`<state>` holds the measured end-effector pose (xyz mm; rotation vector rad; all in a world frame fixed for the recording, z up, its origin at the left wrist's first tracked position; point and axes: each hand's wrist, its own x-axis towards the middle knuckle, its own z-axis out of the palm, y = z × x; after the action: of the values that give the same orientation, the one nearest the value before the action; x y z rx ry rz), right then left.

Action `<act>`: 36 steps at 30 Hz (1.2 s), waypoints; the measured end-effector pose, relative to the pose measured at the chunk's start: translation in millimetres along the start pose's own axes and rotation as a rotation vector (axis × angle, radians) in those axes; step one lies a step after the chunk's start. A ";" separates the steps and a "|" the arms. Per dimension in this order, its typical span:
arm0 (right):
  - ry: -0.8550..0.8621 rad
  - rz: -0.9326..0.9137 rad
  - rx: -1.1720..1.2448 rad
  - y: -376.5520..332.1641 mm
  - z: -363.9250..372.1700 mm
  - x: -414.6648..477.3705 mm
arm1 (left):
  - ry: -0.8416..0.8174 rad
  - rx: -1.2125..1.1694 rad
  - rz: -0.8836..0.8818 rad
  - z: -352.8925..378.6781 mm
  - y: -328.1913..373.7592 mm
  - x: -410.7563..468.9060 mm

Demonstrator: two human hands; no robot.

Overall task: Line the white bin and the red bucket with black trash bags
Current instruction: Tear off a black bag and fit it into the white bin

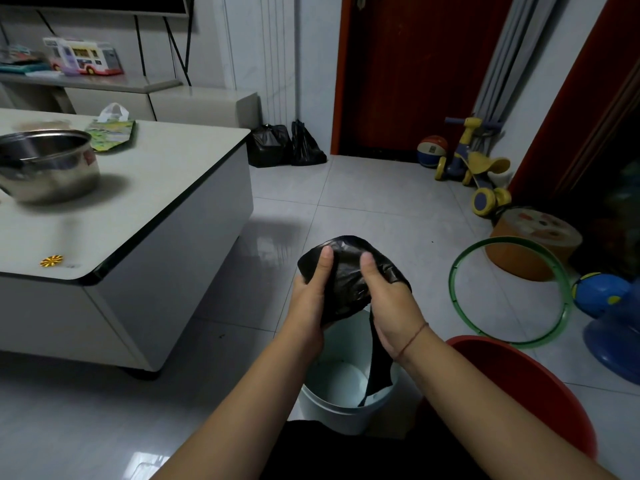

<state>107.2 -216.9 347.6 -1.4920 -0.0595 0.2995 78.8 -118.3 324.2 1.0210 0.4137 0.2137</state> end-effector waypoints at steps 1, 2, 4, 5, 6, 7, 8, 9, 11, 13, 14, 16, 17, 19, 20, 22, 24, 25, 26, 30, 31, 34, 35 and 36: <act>-0.002 0.021 0.159 0.0 -1.0 2.7 | -0.026 -0.003 -0.015 -1.2 0.3 0.3; -0.012 0.041 0.313 -1.2 -2.2 3.8 | -0.055 -0.008 -0.030 -2.3 0.9 0.2; -0.025 0.075 0.465 -3.4 -6.7 4.3 | -0.094 -0.017 -0.044 -3.5 1.6 0.1; -0.048 0.065 0.465 -3.3 -8.2 4.4 | -0.095 -0.019 -0.041 -3.4 1.6 0.4; -0.088 0.041 0.422 -2.5 -8.7 2.9 | -0.081 -0.019 -0.031 -2.9 1.7 0.4; -0.124 0.020 0.360 -0.9 -7.6 0.9 | -0.058 -0.017 -0.015 -2.1 1.6 0.2; -0.142 -0.002 0.252 0.5 -5.7 -1.7 | -0.030 -0.013 0.004 -1.3 1.4 0.1; -0.140 -0.028 0.120 2.4 -3.8 -3.7 | -0.003 -0.006 0.021 -0.7 1.2 -0.2; -0.107 -0.090 -0.124 5.9 -0.7 -4.0 | 0.035 0.010 0.037 -0.5 0.7 -0.6; -0.050 -0.068 -0.154 7.1 0.1 -0.5 | 0.029 0.025 0.045 -1.7 0.2 -0.2; -0.023 -0.020 -0.079 7.1 -0.7 2.5 | 0.016 0.027 0.039 -2.6 0.3 0.1; -0.030 0.043 0.217 6.7 -3.4 8.2 | -0.026 0.006 -0.002 -4.6 1.6 0.2; -0.050 0.054 0.363 4.9 -4.3 9.2 | -0.048 -0.012 -0.027 -5.2 2.5 0.0; -0.074 0.048 0.465 2.6 -6.4 8.2 | -0.067 -0.029 -0.043 -5.4 3.1 0.4; -0.088 0.025 0.431 2.6 -6.6 6.6 | -0.062 -0.023 -0.030 -4.8 2.7 0.7; -0.118 -0.031 0.264 2.1 -3.7 1.1 | -0.024 -0.005 0.009 -2.8 1.6 1.0; -0.123 -0.065 0.037 0.6 -0.8 -5.1 | 0.029 0.014 0.027 -0.9 1.2 0.6; -0.104 -0.064 -0.069 -0.3 0.9 -6.5 | 0.045 0.023 0.030 -0.4 1.1 0.4; -0.067 -0.042 -0.164 -0.3 1.3 -5.5 | 0.049 0.033 0.035 -0.2 1.2 0.7; 0.001 0.073 0.127 -0.2 -3.3 2.7 | -0.039 0.023 -0.002 -3.9 0.8 1.2; -0.013 0.083 0.268 -1.2 -4.0 3.4 | -0.080 0.013 -0.024 -5.1 1.0 0.9; -0.066 0.075 0.451 -0.5 -9.7 5.7 | -0.141 -0.033 -0.037 -6.2 1.8 1.1; -0.099 0.059 0.444 -0.5 -9.7 4.7 | -0.130 -0.038 -0.024 -5.5 2.0 1.4; -0.128 0.035 0.401 -0.7 -8.5 3.2 | -0.109 -0.027 -0.005 -4.5 2.1 1.8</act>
<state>112.2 -224.5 347.1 -1.0759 -0.0717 0.4094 78.5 -113.1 323.5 1.0005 0.3132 0.1581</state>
